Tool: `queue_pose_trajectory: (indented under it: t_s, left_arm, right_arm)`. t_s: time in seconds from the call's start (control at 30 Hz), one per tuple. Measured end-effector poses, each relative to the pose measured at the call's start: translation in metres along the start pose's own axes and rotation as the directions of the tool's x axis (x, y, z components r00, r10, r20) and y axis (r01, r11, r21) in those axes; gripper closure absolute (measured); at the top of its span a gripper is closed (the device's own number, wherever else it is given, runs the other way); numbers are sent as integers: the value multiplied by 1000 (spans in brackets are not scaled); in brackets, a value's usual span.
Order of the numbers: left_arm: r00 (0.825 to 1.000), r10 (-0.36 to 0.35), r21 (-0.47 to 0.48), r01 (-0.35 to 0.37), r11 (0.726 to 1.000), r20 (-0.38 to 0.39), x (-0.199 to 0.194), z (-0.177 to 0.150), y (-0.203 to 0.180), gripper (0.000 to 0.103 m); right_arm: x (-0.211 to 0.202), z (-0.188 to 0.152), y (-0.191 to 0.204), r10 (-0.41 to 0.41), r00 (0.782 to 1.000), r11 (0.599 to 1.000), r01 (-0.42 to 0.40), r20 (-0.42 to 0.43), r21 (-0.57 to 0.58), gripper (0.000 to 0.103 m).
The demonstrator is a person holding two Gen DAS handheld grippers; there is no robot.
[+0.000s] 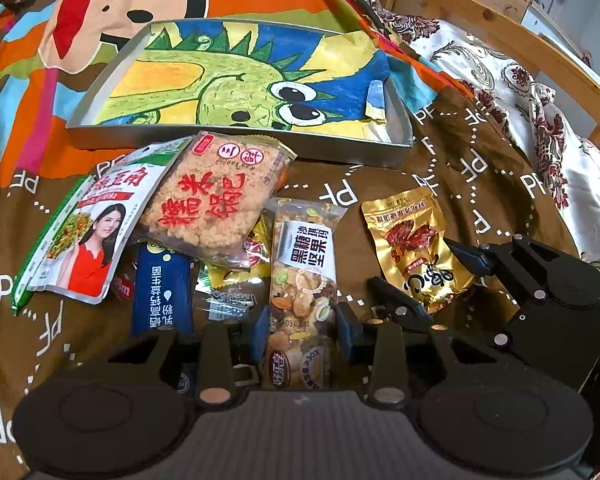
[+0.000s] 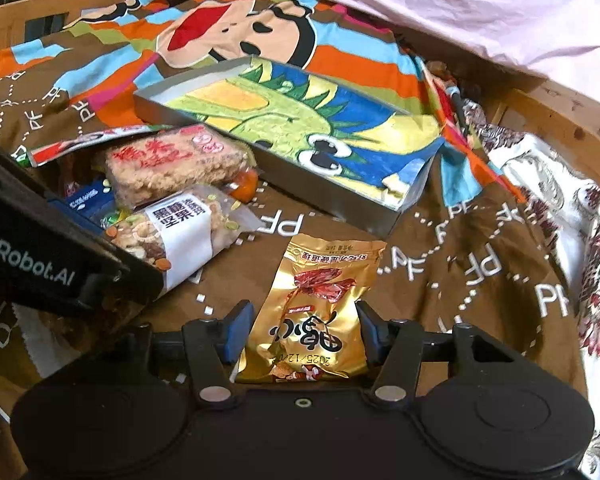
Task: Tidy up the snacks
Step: 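Carry both packets over the metal tray and open both tools to drop them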
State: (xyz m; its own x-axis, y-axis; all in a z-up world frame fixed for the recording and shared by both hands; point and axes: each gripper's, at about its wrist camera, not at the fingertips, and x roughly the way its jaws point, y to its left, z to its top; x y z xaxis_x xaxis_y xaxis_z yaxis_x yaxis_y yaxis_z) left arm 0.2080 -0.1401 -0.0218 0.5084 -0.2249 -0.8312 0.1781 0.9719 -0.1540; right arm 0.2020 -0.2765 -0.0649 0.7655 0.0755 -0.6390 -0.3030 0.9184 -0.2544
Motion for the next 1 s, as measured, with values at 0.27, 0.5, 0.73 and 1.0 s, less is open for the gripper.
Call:
queue_pose_trajectory:
  t_s: [0.27, 0.5, 0.73, 1.0]
  left_arm:
    - [1000, 1, -22, -1, 1000, 16, -13, 4, -6, 65]
    - [999, 16, -19, -15, 1000, 30, -23, 4, -11, 65]
    - [997, 21, -26, -19, 999, 75, -37, 5, -13, 65]
    - [983, 33, -59, -23, 998, 181, -49, 18, -10, 65]
  right_arm:
    - [-12, 3, -8, -31, 998, 999, 30, 63, 18, 47]
    - [-19, 5, -13, -38, 995, 999, 34, 91, 39, 47]
    - [-26, 8, -18, -42, 991, 997, 32, 127, 76, 47]
    - [-31, 13, -23, -46, 979, 994, 25, 198, 107, 46]
